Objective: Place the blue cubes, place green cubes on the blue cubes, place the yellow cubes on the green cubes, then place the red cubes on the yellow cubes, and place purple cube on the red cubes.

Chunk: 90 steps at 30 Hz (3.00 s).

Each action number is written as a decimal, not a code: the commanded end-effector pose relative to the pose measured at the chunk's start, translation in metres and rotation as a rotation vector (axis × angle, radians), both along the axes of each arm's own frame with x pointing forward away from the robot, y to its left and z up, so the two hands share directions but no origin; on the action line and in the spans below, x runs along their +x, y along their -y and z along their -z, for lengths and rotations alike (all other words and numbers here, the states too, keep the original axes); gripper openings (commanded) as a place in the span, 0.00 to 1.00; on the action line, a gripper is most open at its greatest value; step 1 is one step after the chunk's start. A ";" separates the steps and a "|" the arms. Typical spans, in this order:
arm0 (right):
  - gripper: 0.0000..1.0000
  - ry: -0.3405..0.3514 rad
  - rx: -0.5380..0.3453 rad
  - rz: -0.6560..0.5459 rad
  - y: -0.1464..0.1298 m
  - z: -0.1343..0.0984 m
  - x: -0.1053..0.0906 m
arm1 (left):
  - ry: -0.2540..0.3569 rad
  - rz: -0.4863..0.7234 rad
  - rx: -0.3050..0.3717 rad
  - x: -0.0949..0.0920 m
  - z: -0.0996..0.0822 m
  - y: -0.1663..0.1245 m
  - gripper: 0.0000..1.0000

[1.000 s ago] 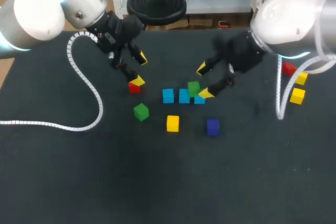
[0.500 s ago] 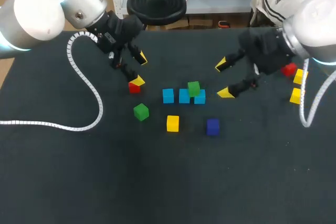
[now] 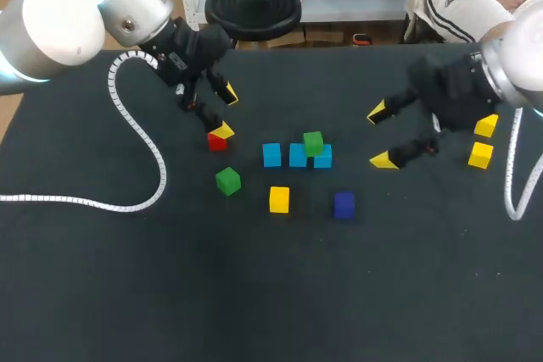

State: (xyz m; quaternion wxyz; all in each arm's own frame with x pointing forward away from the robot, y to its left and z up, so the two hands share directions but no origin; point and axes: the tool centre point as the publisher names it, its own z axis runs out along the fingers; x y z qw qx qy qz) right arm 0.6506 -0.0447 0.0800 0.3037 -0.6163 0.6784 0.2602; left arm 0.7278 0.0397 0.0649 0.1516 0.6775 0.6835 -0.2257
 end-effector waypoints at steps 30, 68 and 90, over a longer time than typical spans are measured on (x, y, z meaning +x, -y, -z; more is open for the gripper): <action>1.00 -0.105 -0.116 -0.230 0.011 0.005 0.049 | -0.003 0.001 0.005 0.002 -0.001 0.001 1.00; 1.00 -0.105 -0.116 -0.230 0.011 0.005 0.049 | 0.128 -0.443 0.358 -0.102 0.008 -0.057 1.00; 1.00 -0.105 -0.116 -0.230 0.011 0.005 0.049 | 0.005 -0.491 0.289 -0.105 0.023 -0.041 1.00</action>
